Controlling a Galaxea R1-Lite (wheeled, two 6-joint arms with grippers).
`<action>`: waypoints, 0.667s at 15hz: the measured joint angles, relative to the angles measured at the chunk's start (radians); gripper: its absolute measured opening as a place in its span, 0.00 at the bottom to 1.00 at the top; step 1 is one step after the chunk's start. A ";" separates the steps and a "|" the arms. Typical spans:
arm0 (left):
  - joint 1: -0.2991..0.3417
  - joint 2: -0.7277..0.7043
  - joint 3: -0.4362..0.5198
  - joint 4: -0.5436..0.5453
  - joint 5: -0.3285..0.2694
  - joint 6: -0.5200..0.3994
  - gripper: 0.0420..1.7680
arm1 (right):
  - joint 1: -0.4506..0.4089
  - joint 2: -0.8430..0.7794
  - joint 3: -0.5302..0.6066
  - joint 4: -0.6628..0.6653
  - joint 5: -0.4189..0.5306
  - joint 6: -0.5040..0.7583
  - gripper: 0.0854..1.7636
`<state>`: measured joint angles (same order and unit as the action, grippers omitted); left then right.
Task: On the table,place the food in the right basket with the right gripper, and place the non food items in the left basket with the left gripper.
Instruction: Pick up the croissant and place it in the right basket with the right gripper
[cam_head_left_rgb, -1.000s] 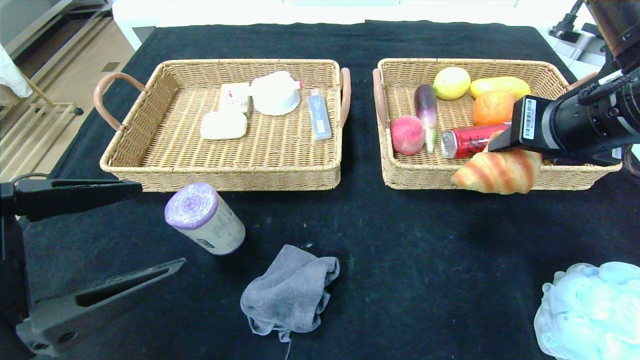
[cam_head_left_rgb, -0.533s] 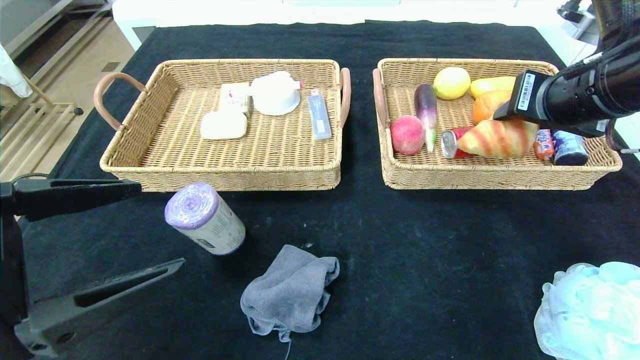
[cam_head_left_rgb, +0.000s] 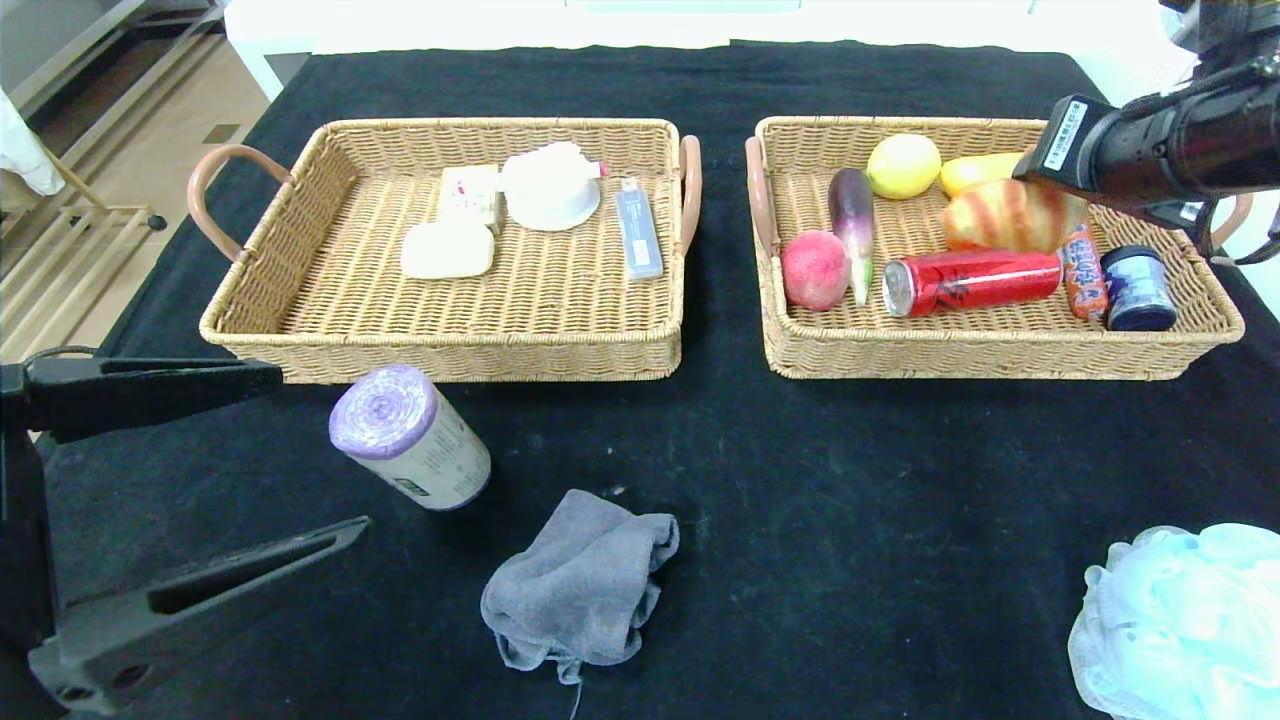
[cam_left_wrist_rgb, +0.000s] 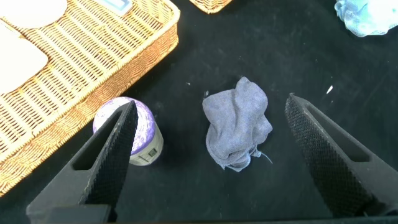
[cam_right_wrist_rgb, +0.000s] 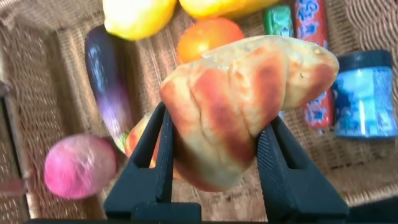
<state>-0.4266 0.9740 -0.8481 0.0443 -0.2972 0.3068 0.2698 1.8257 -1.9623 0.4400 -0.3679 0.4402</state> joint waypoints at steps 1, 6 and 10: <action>0.000 0.000 0.000 0.000 0.000 0.000 0.97 | -0.003 0.004 0.001 -0.015 0.000 0.001 0.45; 0.000 0.000 0.000 0.000 0.000 0.000 0.97 | -0.008 0.043 0.005 -0.126 0.051 0.001 0.45; 0.000 -0.001 0.000 -0.001 0.000 0.000 0.97 | 0.001 0.053 0.005 -0.139 0.124 -0.002 0.45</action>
<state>-0.4266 0.9732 -0.8481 0.0428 -0.2977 0.3068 0.2713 1.8791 -1.9570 0.3006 -0.2434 0.4383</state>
